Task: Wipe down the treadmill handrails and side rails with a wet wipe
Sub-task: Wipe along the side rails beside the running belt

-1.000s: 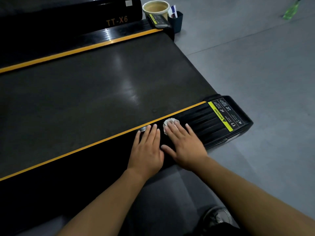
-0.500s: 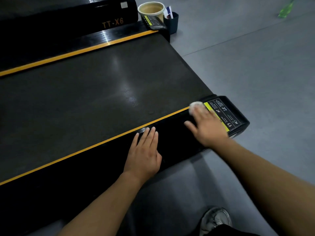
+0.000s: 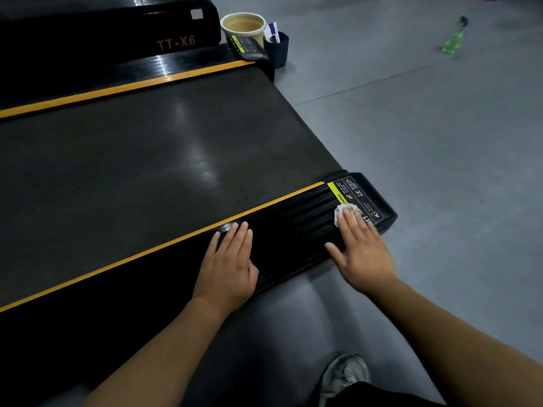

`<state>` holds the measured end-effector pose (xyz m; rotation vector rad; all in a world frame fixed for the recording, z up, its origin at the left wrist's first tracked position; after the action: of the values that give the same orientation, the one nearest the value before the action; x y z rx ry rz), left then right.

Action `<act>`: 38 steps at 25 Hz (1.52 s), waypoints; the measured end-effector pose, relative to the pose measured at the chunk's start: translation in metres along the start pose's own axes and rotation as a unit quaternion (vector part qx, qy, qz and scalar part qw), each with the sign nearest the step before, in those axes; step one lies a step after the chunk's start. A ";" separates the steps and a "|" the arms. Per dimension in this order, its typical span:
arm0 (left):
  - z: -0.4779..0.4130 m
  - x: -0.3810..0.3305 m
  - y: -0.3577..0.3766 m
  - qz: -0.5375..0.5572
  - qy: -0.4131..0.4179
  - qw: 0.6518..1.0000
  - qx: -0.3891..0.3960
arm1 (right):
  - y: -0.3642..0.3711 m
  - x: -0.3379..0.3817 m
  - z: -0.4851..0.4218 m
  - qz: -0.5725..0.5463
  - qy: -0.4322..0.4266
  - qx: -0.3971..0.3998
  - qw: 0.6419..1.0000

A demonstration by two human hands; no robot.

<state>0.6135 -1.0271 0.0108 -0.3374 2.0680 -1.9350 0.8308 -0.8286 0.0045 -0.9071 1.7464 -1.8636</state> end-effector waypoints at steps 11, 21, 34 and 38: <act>0.002 -0.001 0.000 0.024 -0.010 0.999 0.038 | -0.018 0.012 0.020 -0.007 -0.099 -0.006 0.995; -0.107 0.038 -0.139 0.403 -0.138 0.905 -0.005 | -0.165 0.126 -0.120 -0.297 -0.035 -0.116 0.947; -0.237 0.012 -0.622 0.569 -0.140 0.809 -0.048 | -0.617 0.160 -0.217 -0.398 -0.086 -0.169 0.898; -0.259 -0.008 -0.761 0.561 -0.144 0.813 -0.057 | -0.766 0.138 -0.224 -0.389 -0.095 -0.174 0.900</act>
<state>0.5071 -0.8371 0.7844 0.4723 1.5508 -0.9486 0.6715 -0.6784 0.7841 -2.0984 1.7578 -1.7940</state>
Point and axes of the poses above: each hand's wrist, its own z-axis away from the middle knuckle, its own y-axis out of the palm, x = y × z, the point moved 3 cm from there along -z, towards the middle knuckle, and after that the axes turned 2 degrees about x, right-handed, at the moved point
